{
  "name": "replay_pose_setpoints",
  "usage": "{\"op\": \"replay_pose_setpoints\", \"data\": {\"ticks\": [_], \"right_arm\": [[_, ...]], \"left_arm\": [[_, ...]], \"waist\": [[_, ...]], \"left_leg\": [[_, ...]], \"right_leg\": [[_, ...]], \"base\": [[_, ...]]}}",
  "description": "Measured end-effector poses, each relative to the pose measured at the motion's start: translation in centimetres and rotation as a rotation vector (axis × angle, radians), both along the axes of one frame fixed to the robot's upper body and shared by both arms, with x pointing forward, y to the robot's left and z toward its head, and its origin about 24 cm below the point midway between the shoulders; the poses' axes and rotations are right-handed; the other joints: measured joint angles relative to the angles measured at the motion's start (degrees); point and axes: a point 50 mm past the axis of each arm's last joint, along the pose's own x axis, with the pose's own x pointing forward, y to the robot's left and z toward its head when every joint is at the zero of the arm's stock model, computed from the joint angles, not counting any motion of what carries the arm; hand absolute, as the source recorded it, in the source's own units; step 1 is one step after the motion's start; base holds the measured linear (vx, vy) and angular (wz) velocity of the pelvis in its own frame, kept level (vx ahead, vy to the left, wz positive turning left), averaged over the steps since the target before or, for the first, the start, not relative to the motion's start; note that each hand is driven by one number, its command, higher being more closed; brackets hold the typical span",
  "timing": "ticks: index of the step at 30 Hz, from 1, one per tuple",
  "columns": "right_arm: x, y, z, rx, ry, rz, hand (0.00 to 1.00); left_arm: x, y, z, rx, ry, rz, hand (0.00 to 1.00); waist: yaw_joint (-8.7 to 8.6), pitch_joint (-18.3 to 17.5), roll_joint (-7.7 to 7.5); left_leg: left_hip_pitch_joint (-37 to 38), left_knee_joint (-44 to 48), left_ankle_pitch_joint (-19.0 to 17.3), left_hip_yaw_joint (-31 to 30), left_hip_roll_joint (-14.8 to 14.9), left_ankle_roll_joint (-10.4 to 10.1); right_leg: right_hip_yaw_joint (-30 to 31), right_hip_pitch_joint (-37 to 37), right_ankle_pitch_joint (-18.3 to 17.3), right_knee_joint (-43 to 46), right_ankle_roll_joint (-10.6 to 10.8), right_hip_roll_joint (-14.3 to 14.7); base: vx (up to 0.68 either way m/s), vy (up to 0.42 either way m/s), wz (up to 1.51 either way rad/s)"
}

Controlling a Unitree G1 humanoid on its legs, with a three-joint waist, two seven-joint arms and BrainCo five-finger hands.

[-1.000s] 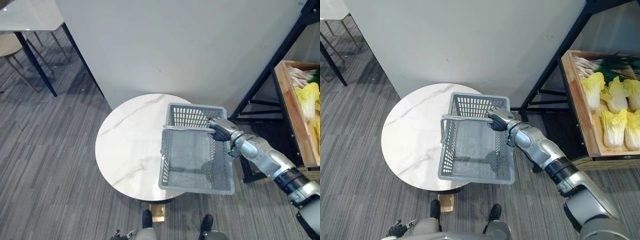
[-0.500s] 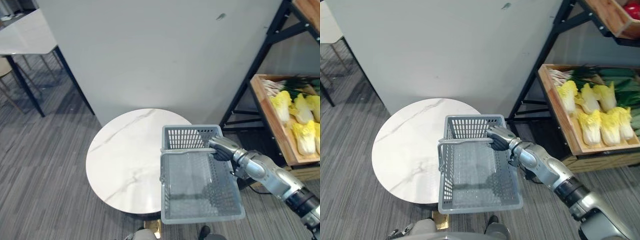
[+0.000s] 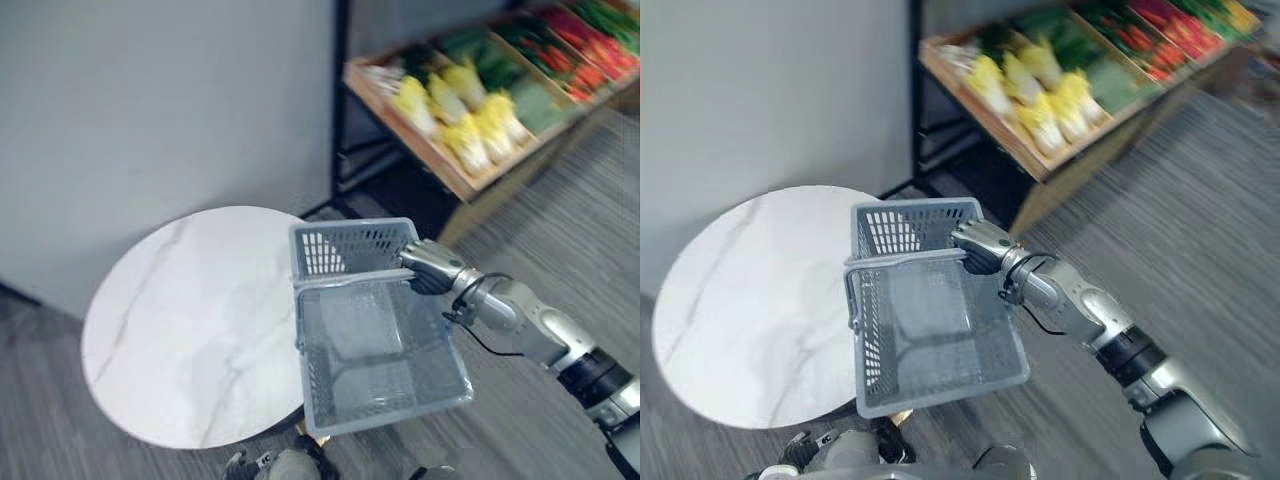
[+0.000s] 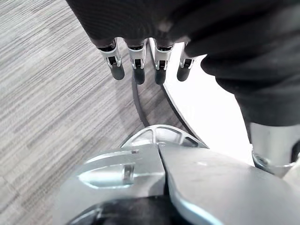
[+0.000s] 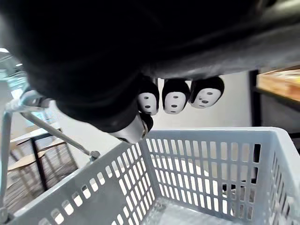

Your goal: Pick vegetable in the basket

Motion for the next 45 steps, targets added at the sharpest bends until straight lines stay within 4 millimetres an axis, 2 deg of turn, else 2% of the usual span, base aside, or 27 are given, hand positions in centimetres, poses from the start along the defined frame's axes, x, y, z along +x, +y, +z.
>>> {"op": "replay_pose_setpoints", "data": {"ticks": [2,4,6,8,10,11,12,13,14,15,17,18,19,21,22,27,32,35,38,39,40,41,42,44,45], "right_arm": [[0.0,0.2,-0.2,0.006,0.005,0.003,1.0],[-0.2,-0.1,-0.8,-0.006,0.014,-0.013,1.0],[-1.1,-1.2,-2.9,-0.009,0.076,-0.058,1.0],[-1.8,-2.4,-4.1,-0.011,0.116,-0.106,1.0],[-2.1,-3.0,-4.7,-0.008,0.138,-0.132,1.0],[-2.2,-3.2,-4.8,-0.001,0.142,-0.144,1.0],[-2.2,-3.2,-4.8,0.002,0.141,-0.146,1.0],[-2.1,-3.2,-4.7,0.008,0.138,-0.147,1.0],[-2.1,-3.3,-4.7,0.005,0.138,-0.15,1.0],[-2.1,-3.6,-4.8,0.007,0.145,-0.159,1.0],[-2.2,-4.5,-5.0,0.027,0.161,-0.199,1.0],[-2.4,-5.0,-5.3,0.039,0.177,-0.221,1.0],[-2.5,-5.1,-5.8,0.051,0.195,-0.235,1.0],[-2.7,-5.8,-5.9,0.073,0.205,-0.268,1.0],[-2.7,-6.1,-5.9,0.08,0.205,-0.281,1.0],[-3.4,-8.5,-6.9,0.207,0.245,-0.422,1.0],[-4.9,-11.0,-7.9,0.238,0.269,-0.553,1.0],[-5.2,-12.5,-9.0,0.217,0.304,-0.635,1.0],[-6.2,-13.9,-10.3,0.221,0.349,-0.727,1.0],[-6.6,-14.2,-10.8,0.217,0.363,-0.752,1.0],[-6.7,-14.3,-11.0,0.216,0.37,-0.76,1.0],[-6.7,-14.3,-11.3,0.217,0.374,-0.772,1.0],[-6.8,-14.3,-11.5,0.23,0.366,-0.786,1.0],[-6.8,-14.2,-11.9,0.262,0.367,-0.809,1.0],[-7.0,-14.3,-12.3,0.267,0.38,-0.825,1.0]], "left_arm": [[0.1,0.1,0.0,0.0,-0.001,0.004,0.0],[-0.1,-0.1,-0.1,-0.007,0.013,0.009,0.0],[-0.7,-0.2,-0.3,-0.011,0.032,0.015,0.0],[-0.8,-0.1,-0.3,-0.011,0.029,0.032,0.0],[-1.0,-0.1,-0.3,-0.014,0.025,0.05,0.0],[-1.3,-0.2,-0.4,-0.02,0.031,0.059,0.0],[-1.6,-0.3,-0.4,-0.023,0.033,0.068,0.0],[-2.0,-0.6,-0.5,-0.031,0.035,0.087,0.0],[-2.4,-0.9,-0.6,-0.039,0.039,0.095,0.0],[-3.3,-1.6,-0.8,-0.058,0.052,0.105,0.0],[-3.4,-2.1,-0.9,-0.072,0.05,0.115,0.0],[-3.3,-2.2,-0.9,-0.076,0.047,0.119,0.0],[-3.4,-1.9,-0.9,-0.072,0.047,0.121,0.0],[-2.8,-1.3,-0.6,-0.057,0.023,0.116,0.0],[-2.7,-1.2,-0.5,-0.054,0.018,0.119,0.0],[-2.8,-1.6,-0.6,-0.067,0.016,0.134,0.0],[-2.7,-1.6,-0.6,-0.067,0.016,0.127,0.0],[-2.6,-1.5,-0.6,-0.061,0.018,0.101,0.0],[-2.5,-1.4,-0.5,-0.054,0.016,0.077,0.0],[-2.5,-1.4,-0.5,-0.051,0.019,0.067,0.0],[-2.5,-1.4,-0.5,-0.05,0.021,0.059,0.0],[-2.3,-1.4,-0.5,-0.047,0.016,0.048,0.0],[-2.0,-1.3,-0.4,-0.042,0.006,0.031,0.0],[-1.1,-1.1,-0.1,-0.031,-0.02,-0.005,0.0],[-0.6,-1.0,0.1,-0.025,-0.041,-0.018,0.0]], "waist": [[-0.21,-0.09,-0.13],[-1.13,-0.47,0.77],[-2.93,-1.55,2.6],[-3.29,-1.72,2.85],[-3.19,-1.68,2.92],[-3.06,-1.67,3.15],[-2.78,-1.58,3.1],[-2.53,-1.39,2.83],[-2.32,-1.67,3.3],[-2.2,-2.35,4.47],[-2.5,-2.54,5.78],[-2.59,-2.67,6.38],[-2.58,-2.92,6.27],[-2.9,-2.67,4.35],[-2.9,-2.59,4.23],[-3.12,-2.41,5.19],[-3.48,-2.47,5.0],[-3.46,-2.27,4.58],[-3.43,-2.2,4.0],[-3.59,-1.94,3.24],[-3.71,-1.97,3.3],[-4.08,-1.96,3.46],[-4.99,-1.8,3.34],[-5.76,-1.41,3.5],[-6.43,-1.13,3.24]], "left_leg": [[-0.01,0.21,1.11,5.15,0.99,-0.05],[-0.17,1.59,2.06,6.71,3.26,-0.36],[-0.14,4.33,3.71,6.17,7.72,-1.07],[-0.21,8.27,5.87,5.0,11.15,-1.69],[-0.48,12.24,8.75,-0.01,13.37,-1.57],[-1.25,14.4,10.85,-8.11,13.71,-1.51],[-2.23,15.54,11.32,-12.75,13.3,-1.7],[-3.37,15.92,7.91,-23.56,9.84,-4.3],[-3.71,14.86,5.55,-30.51,6.24,-5.17],[-3.78,11.39,3.5,-38.53,1.63,-5.52],[-3.63,4.74,3.93,-44.09,-1.52,-5.8],[-2.78,2.05,3.98,-44.89,-1.77,-5.56],[-1.69,1.04,3.58,-45.83,-2.24,-5.5],[-1.41,-2.33,3.47,-46.07,-3.82,-5.64],[-1.44,-2.88,3.46,-45.62,-4.19,-5.63],[0.42,-5.09,2.08,-44.33,-6.3,-4.42],[1.08,-7.01,1.98,-44.3,-8.34,-3.85],[1.13,-6.78,1.41,-44.06,-9.45,-2.73],[1.74,-4.67,-1.35,-43.85,-10.29,-2.41],[2.46,-3.67,-2.93,-43.73,-10.43,-2.14],[2.92,-3.54,-3.63,-43.71,-10.49,-1.74],[3.75,-3.79,-4.2,-43.79,-10.54,-1.22],[5.02,-4.18,-4.53,-44.14,-10.57,-0.66],[7.94,-5.21,-4.91,-44.57,-10.61,0.37],[8.59,-5.25,-5.2,-45.14,-10.59,1.32]], "right_leg": [[-1.77,0.89,0.69,-8.44,3.5,1.28],[-1.37,2.45,1.45,-15.24,6.39,5.03],[-1.37,4.8,3.15,-21.1,4.96,10.24],[0.13,5.46,3.17,-22.83,4.11,12.42],[3.46,5.44,3.35,-23.6,2.79,13.48],[6.74,5.51,3.95,-24.36,1.9,14.1],[8.69,5.62,4.42,-24.35,1.3,14.25],[12.88,4.8,5.27,-24.58,0.75,13.99],[15.55,3.92,5.84,-24.65,0.61,13.84],[20.1,2.32,6.9,-25.28,0.34,14.7],[23.88,1.21,8.05,-25.67,0.65,16.49],[25.1,0.9,8.2,-25.6,0.87,17.38],[26.14,0.62,8.41,-25.66,1.21,17.52],[28.66,-1.1,9.96,-27.74,2.66,16.83],[29.05,-1.4,10.58,-28.33,2.8,16.55],[32.01,-1.79,12.21,-29.48,4.2,15.47],[33.03,-2.29,12.67,-30.23,5.49,13.83],[33.74,-3.07,12.2,-28.79,5.94,13.24],[35.01,-6.0,7.69,-19.73,6.68,11.8],[35.23,-7.07,6.36,-15.25,6.79,11.15],[35.4,-7.79,6.23,-13.01,6.68,11.08],[35.33,-10.1,6.48,-7.13,6.3,10.91],[35.06,-12.31,7.59,-0.9,4.65,10.56],[34.65,-15.67,8.65,7.47,2.08,9.79],[33.56,-16.58,6.93,8.48,1.49,9.32]], "base": [[-0.13,-0.142,-1.26],[-0.11,-0.246,-0.74],[-0.12,-0.255,-0.23],[-0.15,-0.242,-0.42],[-0.14,-0.219,-0.89],[-0.05,-0.135,-1.05],[-0.05,-0.144,-1.53],[0.01,-0.022,-1.6],[0.01,0.037,-2.17],[0.02,0.061,-1.77],[0.02,0.086,-1.29],[0.03,0.115,-0.8],[0.05,0.114,-0.58],[0.02,0.126,-0.42],[-0.04,0.119,-0.29],[-0.04,0.077,-0.24],[-0.03,0.066,-0.1],[0.01,0.064,-0.07],[0.04,0.096,-0.06],[0.05,0.072,-0.13],[0.04,0.111,-0.18],[0.02,0.105,-0.07],[0.05,0.129,-0.01],[0.13,0.088,0.11],[0.14,0.053,0.18]]}}
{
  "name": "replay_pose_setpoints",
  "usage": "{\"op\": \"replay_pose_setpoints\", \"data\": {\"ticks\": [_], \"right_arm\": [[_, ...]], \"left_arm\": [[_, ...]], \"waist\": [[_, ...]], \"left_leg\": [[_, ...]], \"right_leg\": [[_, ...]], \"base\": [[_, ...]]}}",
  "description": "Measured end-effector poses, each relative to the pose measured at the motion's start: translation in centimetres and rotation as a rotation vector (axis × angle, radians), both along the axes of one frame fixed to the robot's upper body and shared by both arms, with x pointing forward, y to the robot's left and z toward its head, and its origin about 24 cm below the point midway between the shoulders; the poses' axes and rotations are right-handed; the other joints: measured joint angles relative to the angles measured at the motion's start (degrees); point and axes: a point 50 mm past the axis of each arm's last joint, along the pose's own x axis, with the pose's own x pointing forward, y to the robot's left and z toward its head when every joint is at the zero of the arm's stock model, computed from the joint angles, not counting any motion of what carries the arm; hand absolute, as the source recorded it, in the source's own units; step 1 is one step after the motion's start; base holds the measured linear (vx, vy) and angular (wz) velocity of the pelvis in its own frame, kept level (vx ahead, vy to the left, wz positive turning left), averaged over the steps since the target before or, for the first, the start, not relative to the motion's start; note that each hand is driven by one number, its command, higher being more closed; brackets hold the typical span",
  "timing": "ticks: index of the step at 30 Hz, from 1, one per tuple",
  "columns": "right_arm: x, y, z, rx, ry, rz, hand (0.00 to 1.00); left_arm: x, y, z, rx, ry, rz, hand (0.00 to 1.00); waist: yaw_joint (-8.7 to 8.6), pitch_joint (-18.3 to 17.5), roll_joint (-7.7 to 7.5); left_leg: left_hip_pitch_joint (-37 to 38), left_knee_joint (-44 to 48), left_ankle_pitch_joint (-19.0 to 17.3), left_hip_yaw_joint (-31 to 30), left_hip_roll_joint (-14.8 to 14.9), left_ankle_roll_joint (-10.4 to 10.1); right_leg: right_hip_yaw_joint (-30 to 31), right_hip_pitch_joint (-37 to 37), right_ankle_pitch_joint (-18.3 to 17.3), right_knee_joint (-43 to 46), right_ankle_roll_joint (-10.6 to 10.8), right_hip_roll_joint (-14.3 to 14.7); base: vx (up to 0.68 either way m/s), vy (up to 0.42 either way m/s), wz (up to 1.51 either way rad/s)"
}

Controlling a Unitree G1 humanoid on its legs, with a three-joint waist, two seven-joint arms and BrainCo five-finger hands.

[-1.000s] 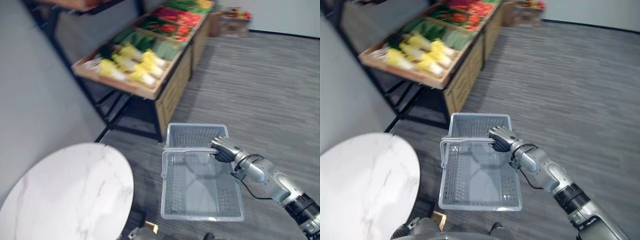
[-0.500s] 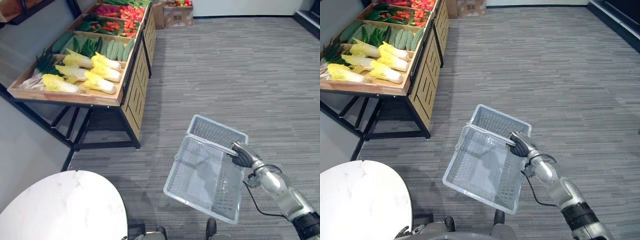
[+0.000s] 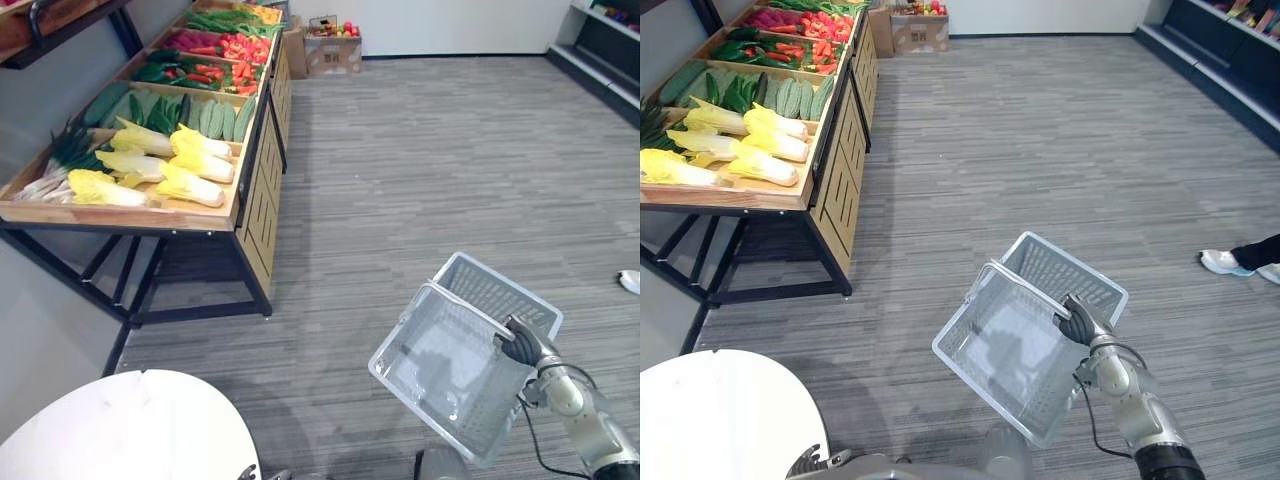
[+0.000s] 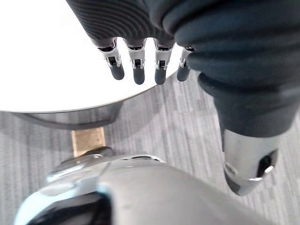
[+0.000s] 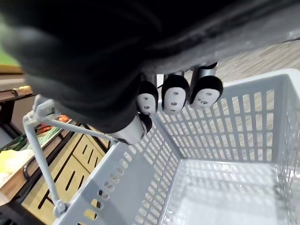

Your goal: Pick vegetable in the basket

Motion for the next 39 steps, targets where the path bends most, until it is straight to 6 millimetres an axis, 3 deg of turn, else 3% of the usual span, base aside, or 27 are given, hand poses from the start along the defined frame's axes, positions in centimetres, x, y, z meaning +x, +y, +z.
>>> {"op": "replay_pose_setpoints", "data": {"ticks": [2,5,7,9,10,11,12,13,14,15,16,17,18,19,22,23,25,28,29,30,31,32,33,34,36,38,39], "right_arm": [[-0.2,-0.5,-0.6,0.0,0.025,-0.024,1.0],[-0.3,-1.9,-1.1,-0.007,0.036,-0.096,1.0],[-0.2,-2.5,-1.0,-0.016,0.036,-0.129,1.0],[-0.8,-3.6,-1.4,-0.024,0.063,-0.189,1.0],[-0.9,-4.0,-1.4,-0.025,0.067,-0.21,1.0],[-1.1,-4.6,-1.6,-0.019,0.069,-0.251,1.0],[-0.9,-4.7,-1.5,-0.019,0.07,-0.261,1.0],[-0.8,-4.7,-1.5,-0.02,0.066,-0.263,1.0],[-0.9,-4.7,-1.5,-0.02,0.066,-0.266,1.0],[-1.2,-5.0,-1.7,-0.017,0.073,-0.284,1.0],[-1.8,-5.7,-1.9,-0.018,0.078,-0.318,1.0],[-1.9,-5.8,-1.9,-0.019,0.078,-0.325,1.0],[-2.1,-5.9,-1.9,-0.023,0.071,-0.339,1.0],[-2.1,-6.1,-1.9,-0.025,0.069,-0.353,1.0],[-2.1,-6.1,-2.0,-0.024,0.064,-0.366,1.0],[-2.1,-6.0,-2.0,-0.015,0.054,-0.374,1.0],[-2.2,-5.8,-2.2,0.015,0.042,-0.4,1.0],[-2.5,-5.9,-2.4,0.024,0.039,-0.419,1.0],[-2.8,-5.9,-2.6,0.026,0.046,-0.424,1.0],[-2.8,-5.3,-3.0,0.047,0.053,-0.422,1.0],[-2.8,-5.2,-3.1,0.05,0.053,-0.419,1.0],[-2.4,-5.2,-2.8,0.047,0.044,-0.412,1.0],[-1.8,-4.8,-2.7,0.043,0.041,-0.389,1.0],[-1.6,-4.5,-2.7,0.043,0.044,-0.375,1.0],[-1.1,-3.1,-3.1,0.051,0.055,-0.319,1.0],[-0.9,-2.2,-3.5,0.08,0.054,-0.304,1.0],[-1.0,-1.5,-3.9,0.099,0.065,-0.296,1.0]], "left_arm": [[1.3,0.2,0.4,0.01,-0.036,-0.014,0.0],[3.8,-0.2,1.1,0.012,-0.119,-0.05,0.0],[5.4,-0.4,1.8,0.012,-0.179,-0.06,0.0],[6.3,-0.1,2.2,0.024,-0.215,-0.066,0.0],[6.3,-0.3,2.2,0.021,-0.217,-0.062,0.0],[6.3,-0.9,2.1,0.008,-0.219,-0.054,0.0],[6.1,-1.5,1.9,-0.01,-0.215,-0.044,0.0],[5.7,-2.0,1.6,-0.024,-0.199,-0.038,0.0],[5.4,-2.3,1.4,-0.033,-0.183,-0.036,0.0],[4.8,-2.9,0.9,-0.053,-0.153,-0.03,0.0],[4.4,-3.3,0.6,-0.075,-0.137,-0.004,0.0],[4.3,-3.2,0.6,-0.075,-0.136,0.0,0.0],[4.2,-3.1,0.6,-0.074,-0.136,0.009,0.0],[4.3,-2.8,0.7,-0.071,-0.145,0.018,0.0],[3.9,-1.7,0.7,-0.051,-0.141,0.066,0.0],[3.0,-1.3,0.6,-0.043,-0.117,0.086,0.0],[1.4,-1.2,0.2,-0.047,-0.079,0.121,0.0],[-0.3,-1.4,-0.3,-0.051,-0.014,0.124,0.0],[-1.1,-1.5,-0.5,-0.052,0.015,0.118,0.0],[-1.7,-1.4,-0.6,-0.043,0.039,0.106,0.0],[-1.6,-1.4,-0.6,-0.04,0.037,0.11,0.0],[-1.2,-1.1,-0.5,-0.033,0.026,0.105,0.0],[-1.3,-0.9,-0.5,-0.03,0.033,0.114,0.0],[-1.4,-0.9,-0.5,-0.03,0.036,0.123,0.0],[-1.8,-0.9,-0.6,-0.029,0.051,0.126,0.0],[-1.8,-0.7,-0.6,-0.02,0.053,0.111,0.0],[-1.8,-0.4,-0.5,-0.008,0.055,0.096,0.0]], "waist": [[-0.09,0.09,-0.59],[-0.31,0.61,0.29],[-0.29,1.19,0.23],[-0.58,1.4,-0.36],[-0.99,1.31,0.48],[-1.03,0.7,2.84],[-0.46,0.27,4.63],[-0.12,0.15,5.13],[-0.18,0.08,5.22],[-0.33,0.06,5.25],[-0.29,0.11,5.19],[-0.25,0.14,5.16],[-0.13,0.63,4.38],[0.39,0.68,4.43],[1.71,0.77,4.27],[2.26,0.85,4.26],[3.43,1.11,3.82],[3.05,1.04,4.03],[3.48,1.0,4.87],[4.39,0.78,4.52],[4.75,0.72,3.84],[5.21,1.02,2.91],[5.45,1.18,2.45],[5.59,1.11,2.17],[6.46,1.06,1.78],[6.18,1.23,1.12],[5.95,1.2,0.41]], "left_leg": [[0.43,-0.01,-0.47,-0.79,0.46,0.66],[1.07,0.44,-0.88,-2.01,1.87,0.69],[2.7,0.21,-1.65,-3.39,2.41,-0.73],[5.86,-0.13,-4.08,-6.08,3.05,-4.62],[6.53,-0.21,-4.83,-7.14,4.12,-5.05],[6.09,1.17,-4.4,-8.82,6.67,-5.95],[4.72,4.32,-2.4,-10.13,8.86,-8.03],[3.34,7.72,-0.5,-11.41,9.53,-8.43],[2.26,10.27,1.08,-12.24,9.78,-8.55],[-0.16,15.97,5.45,-13.77,10.03,-8.6],[-3.44,24.42,13.14,-15.44,10.07,-9.89],[-4.22,26.42,15.38,-15.74,10.06,-10.22],[-6.34,32.22,20.29,-16.05,10.23,-11.05],[-9.98,41.33,19.03,-14.67,10.94,-11.5],[-17.73,50.26,10.89,-9.66,10.56,-8.03],[-21.2,49.84,8.22,-7.64,10.2,-6.64],[-25.68,41.39,5.29,-3.36,9.07,-6.19],[-25.39,12.46,9.0,0.36,4.19,-6.28],[-25.19,4.01,15.05,1.07,3.76,-5.54],[-25.16,4.48,17.65,1.77,2.74,-4.1],[-25.97,5.35,16.72,2.3,2.08,-2.98],[-27.67,7.98,14.67,2.6,0.95,-0.1],[-27.89,9.94,13.05,2.95,-0.11,1.93],[-27.37,10.41,12.56,3.21,-0.77,2.81],[-21.8,7.62,10.33,4.49,-2.43,4.08],[-17.3,4.73,9.08,4.58,-3.59,4.37],[-14.2,2.95,8.3,4.47,-4.52,4.18]], "right_leg": [[-1.88,-1.43,-0.81,-3.31,-0.19,0.39],[-3.17,-2.68,1.19,-18.48,2.08,1.73],[-3.1,-2.49,2.19,-26.93,3.55,1.95],[-3.45,-1.74,4.01,-29.1,2.88,1.74],[-3.66,-2.04,7.03,-27.07,3.27,2.12],[-5.05,-3.46,6.04,-22.8,2.0,4.09],[-5.72,-3.94,3.5,-20.83,0.51,6.11],[-5.98,-3.87,2.5,-19.29,-0.41,7.03],[-6.31,-3.59,1.69,-18.69,-0.95,7.37],[-7.3,-1.56,-0.13,-18.66,-1.54,7.77],[-8.44,2.28,-2.03,-19.57,-1.96,8.08],[-8.57,3.3,-2.38,-20.01,-2.1,8.12],[-8.79,6.37,-2.95,-21.7,-2.35,8.45],[-8.83,10.37,-3.22,-24.5,-2.76,9.01],[-8.66,17.91,-3.85,-30.26,-3.3,9.51],[-8.56,20.09,-4.29,-31.61,-3.0,9.53],[-8.75,22.88,-5.26,-32.62,-1.24,8.62],[-11.44,25.56,-7.92,-33.86,1.1,6.89],[-11.94,27.09,-9.14,-34.64,2.22,7.62],[-11.76,28.32,-10.14,-35.1,1.88,7.17],[-11.82,28.06,-10.58,-35.17,1.64,6.45],[-11.46,27.7,-10.29,-35.17,2.09,5.26],[-10.57,28.19,-9.18,-34.77,3.73,4.02],[-9.78,28.21,-8.96,-33.51,4.07,3.14],[-6.29,24.44,-8.5,-19.55,5.01,-0.04],[-3.61,18.88,-4.87,-4.17,10.43,-2.42],[-1.01,14.84,0.44,4.96,12.59,-3.59]], "base": [[0.2,0.011,0.24],[0.33,-0.063,0.3],[0.45,-0.166,0.4],[0.49,-0.281,0.58],[0.52,-0.334,0.53],[0.55,-0.345,0.15],[0.64,-0.418,-0.07],[0.52,-0.352,-0.23],[0.52,-0.348,-0.02],[0.62,-0.36,0.21],[0.52,-0.291,0.26],[0.48,-0.224,0.23],[0.35,-0.123,0.1],[0.42,-0.15,0.09],[0.37,-0.103,-0.03],[0.32,0.038,-0.14],[0.31,0.09,0.02],[0.27,0.161,0.37],[0.4,0.227,0.31],[0.41,0.21,0.29],[0.42,0.173,0.22],[0.4,0.161,0.22],[0.41,0.185,0.16],[0.52,0.255,0.09],[0.47,0.244,-0.13],[0.31,0.16,-0.1],[0.32,0.13,0.08]]}}
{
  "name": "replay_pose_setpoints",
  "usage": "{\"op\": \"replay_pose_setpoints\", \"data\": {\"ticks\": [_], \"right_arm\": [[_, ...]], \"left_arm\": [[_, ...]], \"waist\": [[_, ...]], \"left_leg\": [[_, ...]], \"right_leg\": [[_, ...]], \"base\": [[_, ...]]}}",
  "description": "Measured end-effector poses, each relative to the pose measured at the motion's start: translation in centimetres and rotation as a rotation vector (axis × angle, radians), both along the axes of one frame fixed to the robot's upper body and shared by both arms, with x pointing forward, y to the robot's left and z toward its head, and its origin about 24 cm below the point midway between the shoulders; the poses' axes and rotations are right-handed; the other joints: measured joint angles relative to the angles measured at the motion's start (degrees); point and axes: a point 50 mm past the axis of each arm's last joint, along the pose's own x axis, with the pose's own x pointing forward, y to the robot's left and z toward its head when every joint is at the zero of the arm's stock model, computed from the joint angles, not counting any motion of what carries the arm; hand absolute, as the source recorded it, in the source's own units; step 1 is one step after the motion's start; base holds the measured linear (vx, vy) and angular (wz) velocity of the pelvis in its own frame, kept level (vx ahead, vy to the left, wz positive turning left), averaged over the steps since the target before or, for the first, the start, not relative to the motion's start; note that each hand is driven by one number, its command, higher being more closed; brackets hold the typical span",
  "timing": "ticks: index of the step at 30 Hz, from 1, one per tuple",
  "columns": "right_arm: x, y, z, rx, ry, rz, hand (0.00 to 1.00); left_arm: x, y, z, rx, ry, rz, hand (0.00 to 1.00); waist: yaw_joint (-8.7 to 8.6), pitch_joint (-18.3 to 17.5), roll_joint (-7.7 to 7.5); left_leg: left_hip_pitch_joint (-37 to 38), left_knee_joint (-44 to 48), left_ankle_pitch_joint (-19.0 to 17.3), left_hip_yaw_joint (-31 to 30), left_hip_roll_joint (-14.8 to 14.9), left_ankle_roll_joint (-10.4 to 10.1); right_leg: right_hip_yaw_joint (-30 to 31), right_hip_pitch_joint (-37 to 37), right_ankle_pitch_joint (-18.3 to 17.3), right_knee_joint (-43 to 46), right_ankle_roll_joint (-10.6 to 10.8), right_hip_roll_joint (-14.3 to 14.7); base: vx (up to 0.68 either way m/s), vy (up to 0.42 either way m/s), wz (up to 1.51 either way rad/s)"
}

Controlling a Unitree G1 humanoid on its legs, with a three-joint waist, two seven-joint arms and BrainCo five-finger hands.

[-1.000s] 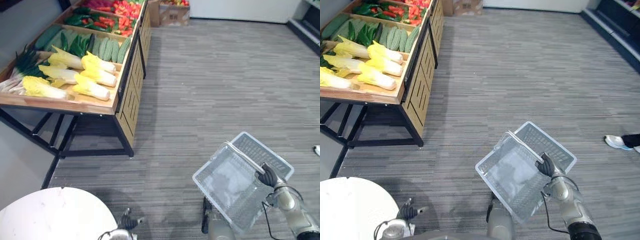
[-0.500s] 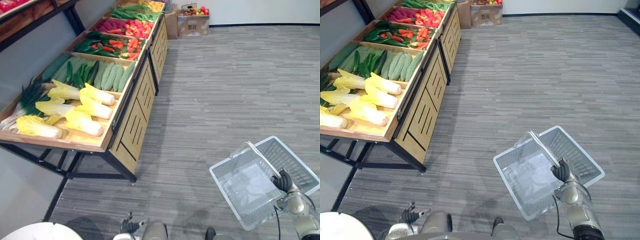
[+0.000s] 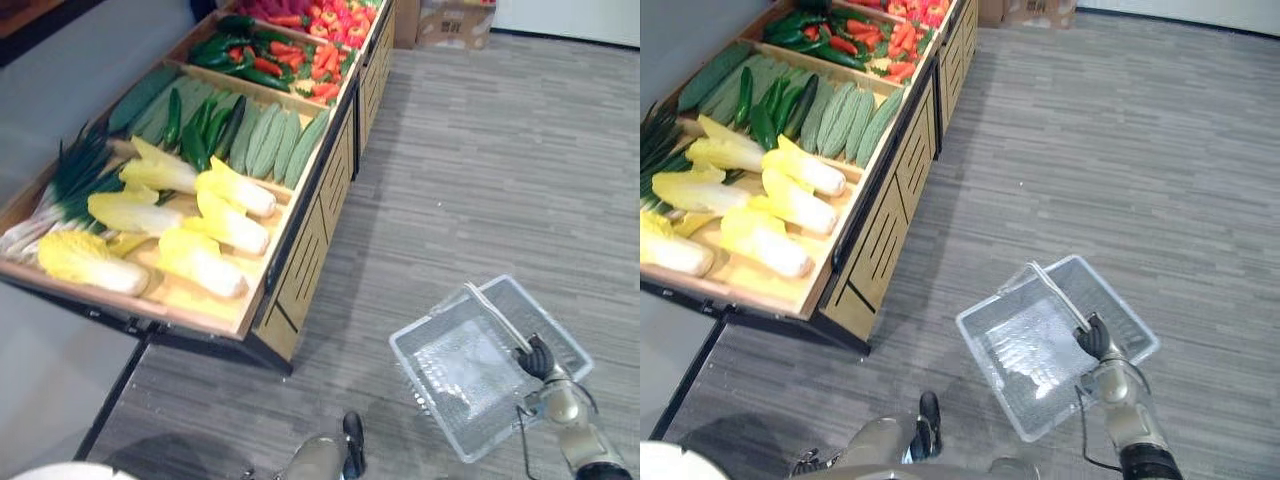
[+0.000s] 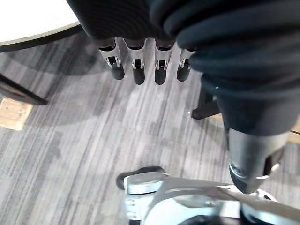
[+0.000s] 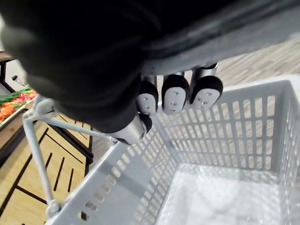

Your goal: Pick vegetable in the basket

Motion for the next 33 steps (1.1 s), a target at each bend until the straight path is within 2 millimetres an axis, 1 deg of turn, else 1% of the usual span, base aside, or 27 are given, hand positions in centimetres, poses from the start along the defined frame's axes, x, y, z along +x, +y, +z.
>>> {"op": "replay_pose_setpoints", "data": {"ticks": [1,2,3,4,6,7,8,9,12,14,15,16,17,18,20,21,22,23,24,25,26,27,28,29,30,31,33], "right_arm": [[-0.4,0.9,-0.7,0.025,0.02,0.012,1.0],[-0.7,1.4,-1.2,0.035,0.034,0.018,1.0],[-0.9,1.3,-1.3,0.032,0.042,0.017,1.0],[-1.0,1.1,-1.4,0.03,0.048,0.006,1.0],[-1.1,0.6,-1.2,0.028,0.041,-0.015,1.0],[-1.1,0.4,-1.1,0.028,0.035,-0.027,1.0],[-1.3,-0.3,-1.0,0.026,0.033,-0.057,1.0],[-1.4,-0.9,-1.1,0.024,0.038,-0.082,1.0],[-2.1,-1.9,-1.4,0.027,0.055,-0.138,1.0],[-2.9,-2.9,-1.8,0.035,0.074,-0.196,1.0],[-4.1,-3.9,-2.2,0.041,0.098,-0.254,1.0],[-4.8,-4.5,-2.4,0.046,0.109,-0.289,1.0],[-5.9,-6.2,-2.5,0.047,0.125,-0.385,1.0],[-6.7,-7.4,-2.3,0.053,0.126,-0.458,1.0],[-7.3,-7.9,-2.6,0.056,0.145,-0.493,1.0],[-7.6,-8.1,-2.5,0.049,0.153,-0.497,1.0],[-7.8,-8.3,-2.5,0.045,0.156,-0.5,1.0],[-8.1,-8.4,-2.6,0.047,0.161,-0.511,1.0],[-8.7,-8.7,-2.8,0.052,0.172,-0.536,1.0],[-9.6,-9.1,-3.2,0.068,0.187,-0.582,1.0],[-10.2,-9.2,-3.4,0.073,0.197,-0.603,1.0],[-11.1,-9.4,-3.8,0.081,0.214,-0.647,1.0],[-11.6,-9.4,-4.2,0.103,0.216,-0.691,1.0],[-11.7,-9.3,-4.4,0.127,0.204,-0.718,1.0],[-11.6,-9.1,-4.5,0.167,0.173,-0.76,1.0],[-11.5,-8.4,-5.1,0.224,0.151,-0.801,1.0],[-11.4,-7.7,-5.5,0.259,0.143,-0.813,1.0]], "left_arm": [[0.2,0.3,0.1,0.011,-0.001,-0.031,0.0],[0.5,0.4,0.3,0.018,-0.011,-0.052,0.0],[0.9,0.6,0.4,0.025,-0.027,-0.057,0.0],[1.5,0.7,0.6,0.027,-0.05,-0.059,0.0],[2.7,0.7,0.9,0.03,-0.085,-0.075,0.0],[3.1,0.6,1.0,0.029,-0.098,-0.077,0.0],[3.8,0.4,1.1,0.026,-0.119,-0.081,0.0],[4.2,0.3,1.2,0.024,-0.133,-0.082,0.0],[4.3,0.2,1.3,0.021,-0.14,-0.073,0.0],[3.8,0.5,1.2,0.026,-0.131,-0.048,0.0],[3.3,0.8,1.2,0.026,-0.124,-0.014,0.0],[3.0,1.2,1.2,0.03,-0.12,0.006,0.0],[2.6,0.5,0.7,0.004,-0.096,0.033,0.0],[2.3,0.0,0.5,-0.015,-0.081,0.037,0.0],[1.4,-0.2,0.3,-0.023,-0.062,0.076,0.0],[0.6,-0.3,0.0,-0.037,-0.045,0.131,0.0],[0.5,-0.4,0.0,-0.043,-0.044,0.147,0.0],[0.5,-0.2,0.0,-0.045,-0.047,0.167,0.0],[0.4,-0.1,0.0,-0.05,-0.049,0.194,0.0],[0.2,0.1,0.0,-0.046,-0.045,0.205,0.0],[0.0,0.1,0.0,-0.044,-0.042,0.208,0.0],[-0.1,0.1,0.0,-0.038,-0.04,0.219,0.0],[0.0,0.1,0.0,-0.033,-0.043,0.225,0.0],[0.1,0.0,0.0,-0.031,-0.05,0.231,0.0],[0.2,-0.2,0.0,-0.033,-0.057,0.242,0.0],[0.2,0.2,0.1,-0.024,-0.056,0.256,0.0],[0.3,0.4,0.2,-0.017,-0.058,0.257,0.0]], "waist": [[-0.81,0.12,-1.17],[-1.71,-0.02,-1.54],[-2.55,-0.08,-1.43],[-3.3,-0.16,-1.33],[-4.23,-0.11,-1.26],[-4.46,-0.11,-1.13],[-4.56,0.03,-0.77],[-4.52,0.09,-0.55],[-4.19,0.1,-0.69],[-4.17,-0.05,-1.64],[-4.22,-0.18,-3.1],[-4.21,-0.11,-3.73],[-4.38,-0.05,-1.62],[-4.18,-0.38,-0.26],[-4.23,-0.81,0.48],[-4.41,-1.75,1.18],[-4.47,-2.02,1.4],[-4.66,-2.31,1.92],[-4.7,-1.81,0.95],[-4.46,-1.56,0.25],[-4.53,-1.6,0.2],[-4.75,-1.62,0.18],[-4.86,-1.63,0.3],[-5.02,-1.65,0.57],[-5.69,-1.75,1.66],[-5.99,-2.4,1.58],[-5.94,-2.09,0.3]], "left_leg": [[4.36,-1.89,-0.77,-1.38,-0.95,0.65],[7.87,-2.81,-1.77,-3.17,-1.2,1.04],[10.08,-3.17,-2.27,-4.88,-1.17,1.64],[13.09,-4.5,-2.62,-6.68,-1.15,1.84],[15.49,-5.31,-2.78,-10.47,-0.97,1.96],[15.94,-5.39,-2.78,-11.99,-0.85,1.95],[16.97,-5.35,-2.78,-14.63,-0.42,1.93],[18.04,-4.97,-3.13,-17.62,0.25,1.31],[18.52,-2.31,-6.31,-22.91,1.98,-2.29],[18.77,0.03,-9.23,-26.95,2.44,-3.94],[19.09,1.75,-11.76,-29.84,2.31,-5.42],[19.74,2.36,-13.2,-31.42,2.51,-5.98],[19.41,4.24,-15.13,-34.93,5.07,-7.15],[18.41,6.21,-13.43,-37.03,6.32,-7.7],[18.2,7.4,-10.47,-38.5,8.01,-9.06],[16.31,9.12,-7.99,-39.41,9.49,-9.72],[14.98,10.28,-6.63,-39.25,9.8,-10.17],[11.99,13.36,-2.82,-37.72,9.78,-11.97],[9.71,16.54,0.65,-35.2,9.63,-13.97],[7.19,20.4,1.48,-28.41,10.78,-14.46],[6.16,21.35,-0.63,-23.5,11.89,-14.55],[4.34,21.29,-3.4,-13.72,14.02,-14.56],[2.6,17.81,-3.54,-4.85,15.17,-14.13],[1.47,14.84,-2.13,-0.77,15.51,-12.92],[-0.43,10.32,1.48,5.45,15.63,-11.36],[0.52,5.83,1.31,6.78,14.32,-11.25],[1.16,-0.54,2.31,6.29,11.75,-10.29]], "right_leg": [[2.13,-4.43,4.6,12.54,0.91,-0.4],[1.87,-7.67,2.95,20.98,-1.79,-0.12],[0.66,-9.79,1.16,24.08,-4.75,0.56],[-0.86,-12.43,-1.12,24.27,-7.73,1.23],[-3.27,-16.1,-5.51,18.47,-9.73,2.18],[-3.72,-16.99,-6.37,14.79,-10.39,2.7],[-3.81,-17.42,-6.67,5.67,-10.84,3.83],[-1.78,-16.96,-6.13,-6.85,-10.14,5.46],[6.16,-16.46,-2.62,-27.62,-7.47,6.97],[10.42,-15.87,-1.1,-35.48,-6.06,5.56],[12.18,-14.6,-1.44,-37.73,-5.71,4.11],[13.01,-13.77,-0.4,-37.61,-4.42,3.39],[11.75,-14.13,4.11,-32.18,-3.37,5.4],[10.29,-15.04,1.01,-25.96,-3.7,6.49],[7.36,-15.12,-1.75,-20.15,-5.14,6.44],[3.75,-14.94,-4.13,-17.32,-6.4,6.38],[2.38,-14.65,-4.32,-17.3,-6.66,6.3],[-0.49,-12.55,-4.47,-19.09,-6.95,5.73],[-2.85,-9.67,-4.47,-21.52,-7.04,4.33],[-5.7,-4.88,-4.43,-24.87,-7.1,2.56],[-7.14,-2.7,-4.42,-26.2,-7.11,1.98],[-10.19,0.6,-4.41,-27.83,-7.12,0.99],[-12.74,2.19,-4.4,-28.55,-7.09,0.43],[-14.15,2.48,-4.35,-28.8,-7.0,0.43],[-16.25,2.37,-4.13,-29.06,-6.57,1.12],[-17.53,2.27,-3.95,-30.45,-6.1,0.95],[-18.11,2.13,-3.71,-32.93,-5.75,0.52]], "base": [[0.51,0.13,0.38],[0.6,0.108,0.65],[0.52,0.05,0.87],[0.45,0.01,0.77],[0.44,-0.031,0.86],[0.43,-0.083,1.12],[0.44,-0.124,1.32],[0.44,-0.147,1.36],[0.45,-0.235,1.15],[0.51,-0.386,1.36],[0.53,-0.475,1.53],[0.53,-0.522,1.61],[0.48,-0.507,1.52],[0.45,-0.496,1.35],[0.47,-0.494,0.97],[0.43,-0.411,0.99],[0.39,-0.348,1.19],[0.26,-0.241,1.1],[0.36,-0.296,1.45],[0.26,-0.198,1.24],[0.2,-0.135,1.35],[0.17,-0.072,1.22],[0.13,-0.037,1.18],[0.08,0.085,1.0],[0.04,0.119,0.96],[0.05,0.145,0.86],[0.03,0.098,0.59]]}}
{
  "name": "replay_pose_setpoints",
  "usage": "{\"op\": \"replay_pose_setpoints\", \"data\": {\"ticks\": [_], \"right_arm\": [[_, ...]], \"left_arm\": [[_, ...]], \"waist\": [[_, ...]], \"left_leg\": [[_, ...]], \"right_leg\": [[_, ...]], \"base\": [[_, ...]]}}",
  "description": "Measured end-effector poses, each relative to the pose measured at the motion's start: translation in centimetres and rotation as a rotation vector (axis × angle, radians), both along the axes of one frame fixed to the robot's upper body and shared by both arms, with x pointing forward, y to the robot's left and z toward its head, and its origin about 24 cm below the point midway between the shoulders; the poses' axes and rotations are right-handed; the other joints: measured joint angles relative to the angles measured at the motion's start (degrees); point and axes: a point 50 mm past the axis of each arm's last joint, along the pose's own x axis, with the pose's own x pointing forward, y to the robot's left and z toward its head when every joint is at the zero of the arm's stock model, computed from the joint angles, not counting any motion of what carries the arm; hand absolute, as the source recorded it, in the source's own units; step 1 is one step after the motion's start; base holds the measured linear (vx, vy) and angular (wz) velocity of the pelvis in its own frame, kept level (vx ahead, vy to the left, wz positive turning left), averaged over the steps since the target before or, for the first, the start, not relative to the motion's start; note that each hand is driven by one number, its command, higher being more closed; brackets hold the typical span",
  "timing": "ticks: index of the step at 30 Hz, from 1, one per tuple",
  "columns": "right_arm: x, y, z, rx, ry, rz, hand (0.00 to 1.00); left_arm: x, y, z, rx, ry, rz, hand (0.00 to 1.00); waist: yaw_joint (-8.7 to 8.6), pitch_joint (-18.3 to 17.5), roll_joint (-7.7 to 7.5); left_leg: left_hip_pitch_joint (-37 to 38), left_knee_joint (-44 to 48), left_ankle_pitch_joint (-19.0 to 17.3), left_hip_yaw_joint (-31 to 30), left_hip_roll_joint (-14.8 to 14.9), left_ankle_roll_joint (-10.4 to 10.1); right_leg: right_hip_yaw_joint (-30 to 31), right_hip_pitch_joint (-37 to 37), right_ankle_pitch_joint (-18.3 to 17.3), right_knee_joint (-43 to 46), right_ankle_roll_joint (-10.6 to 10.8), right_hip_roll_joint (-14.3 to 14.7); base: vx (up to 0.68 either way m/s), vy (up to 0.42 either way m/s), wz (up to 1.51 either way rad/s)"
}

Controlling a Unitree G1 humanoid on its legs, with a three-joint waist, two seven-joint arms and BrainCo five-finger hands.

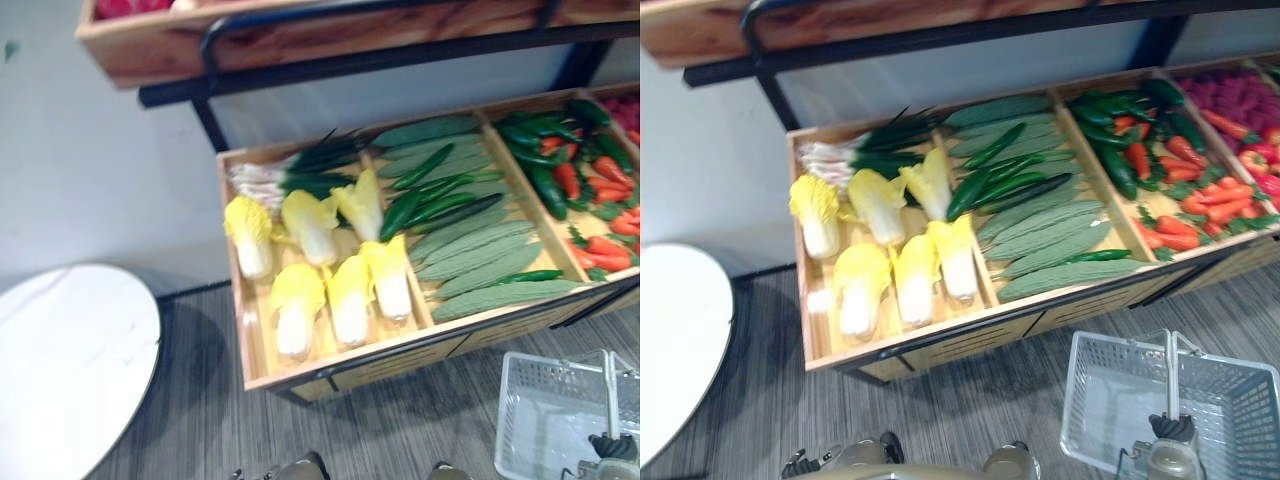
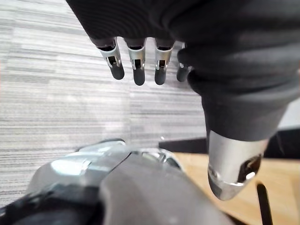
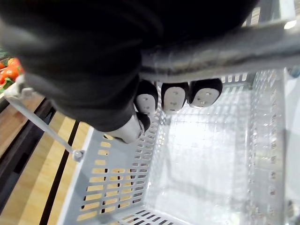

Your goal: Pick vegetable in the basket

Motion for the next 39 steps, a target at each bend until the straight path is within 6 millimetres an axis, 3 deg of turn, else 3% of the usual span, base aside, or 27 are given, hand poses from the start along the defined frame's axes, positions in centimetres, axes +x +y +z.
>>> {"op": "replay_pose_setpoints", "data": {"ticks": [1,3,6,11,13,15,16,17,19,20,24,33,39], "right_arm": [[0.2,0.6,-0.4,0.022,-0.005,-0.002,1.0],[0.4,1.6,-1.0,0.063,-0.019,-0.01,1.0],[0.7,2.8,-1.8,0.121,-0.012,0.006,1.0],[-0.1,4.1,-3.1,0.196,0.017,-0.019,1.0],[-1.4,4.0,-3.6,0.223,0.029,-0.087,1.0],[-3.0,4.0,-4.0,0.235,0.045,-0.157,1.0],[-3.8,4.1,-4.2,0.239,0.061,-0.166,1.0],[-3.8,4.2,-4.2,0.24,0.062,-0.168,1.0],[-4.2,4.5,-4.4,0.256,0.055,-0.192,1.0],[-4.2,4.5,-4.4,0.256,0.053,-0.195,1.0],[-4.1,4.4,-4.3,0.238,0.04,-0.222,1.0],[-3.3,4.7,-4.3,0.237,0.042,-0.176,1.0],[-2.5,5.3,-4.4,0.244,0.054,-0.113,1.0]], "left_arm": [[0.0,0.4,0.1,0.009,0.004,0.007,0.0],[-0.5,0.6,0.0,0.013,0.013,0.038,0.0],[-1.1,0.5,-0.2,0.005,0.037,0.05,0.0],[-1.1,-0.2,-0.4,-0.017,0.033,0.084,0.0],[-0.1,-0.2,-0.1,-0.002,-0.004,0.091,0.0],[2.3,0.4,1.3,0.054,-0.135,0.099,0.0],[4.3,1.1,2.9,0.112,-0.246,0.09,0.0],[4.5,1.2,3.3,0.126,-0.265,0.088,0.0],[7.8,1.9,6.6,0.223,-0.465,0.062,0.0],[8.4,1.8,7.3,0.238,-0.506,0.051,0.0],[11.8,0.8,10.5,0.293,-0.68,-0.013,0.0],[16.0,-0.6,15.5,0.416,-0.912,-0.127,0.0],[16.9,-0.8,16.6,0.432,-0.961,-0.123,0.0]], "waist": [[0.09,0.33,-0.86],[0.2,0.42,-0.94],[0.75,0.38,0.45],[0.89,0.02,2.27],[0.83,-0.03,1.69],[0.81,-0.13,1.06],[0.82,-0.42,0.52],[0.82,-0.46,0.39],[0.51,-1.02,-0.41],[0.33,-1.08,-0.48],[-0.04,-1.54,0.09],[-0.34,-1.96,0.72],[-0.52,-2.02,0.83]], "left_leg": [[0.04,-2.21,1.84,-0.54,-1.29,0.42],[0.98,-4.78,3.52,-1.93,-2.63,0.78],[3.18,-6.61,4.65,-2.89,-2.73,0.09],[5.99,-15.62,9.9,-3.4,-1.92,-0.73],[6.2,-15.78,10.12,-3.43,-1.73,-0.78],[6.32,-15.79,10.06,-3.37,-1.85,-0.84],[6.12,-15.79,10.11,-3.31,-1.93,-0.77],[6.09,-15.79,10.11,-3.31,-1.94,-0.76],[5.66,-15.78,10.13,-3.31,-2.1,-0.72],[5.66,-15.78,10.14,-3.3,-2.16,-0.7],[6.06,-15.78,10.11,-2.95,-2.06,-0.72],[7.41,-15.78,9.4,0.11,-0.29,-1.65],[7.48,-15.77,8.96,1.79,-0.15,-1.81]], "right_leg": [[0.01,0.25,0.79,-1.38,0.04,-0.38],[0.1,1.97,1.8,-4.13,0.03,-0.29],[0.03,3.88,1.95,-4.83,0.25,0.65],[0.07,2.69,1.43,-4.87,-0.51,2.93],[0.28,2.61,1.44,-4.87,-0.52,3.14],[0.56,2.62,1.47,-4.86,-0.52,3.04],[0.8,2.25,1.49,-4.79,-0.5,2.98],[0.85,2.19,1.49,-4.78,-0.5,2.98],[1.05,1.82,1.58,-4.8,-0.4,2.93],[1.18,1.82,1.63,-4.8,-0.41,2.92],[2.29,1.74,2.1,-5.13,-0.16,3.18],[6.51,0.31,2.85,-5.8,-1.18,5.06],[8.71,-1.12,3.08,-5.75,-1.29,5.29]], "base": [[0.0,0.088,0.51],[-0.01,0.042,0.39],[-0.05,-0.026,0.08],[-0.09,-0.062,-0.02],[-0.05,-0.022,-0.03],[-0.01,0.008,-0.04],[0.0,0.012,-0.03],[0.01,0.01,-0.05],[0.02,0.0,-0.01],[0.04,0.001,-0.03],[0.04,-0.007,-0.11],[0.02,-0.026,-0.24],[0.02,-0.004,-0.2]]}}
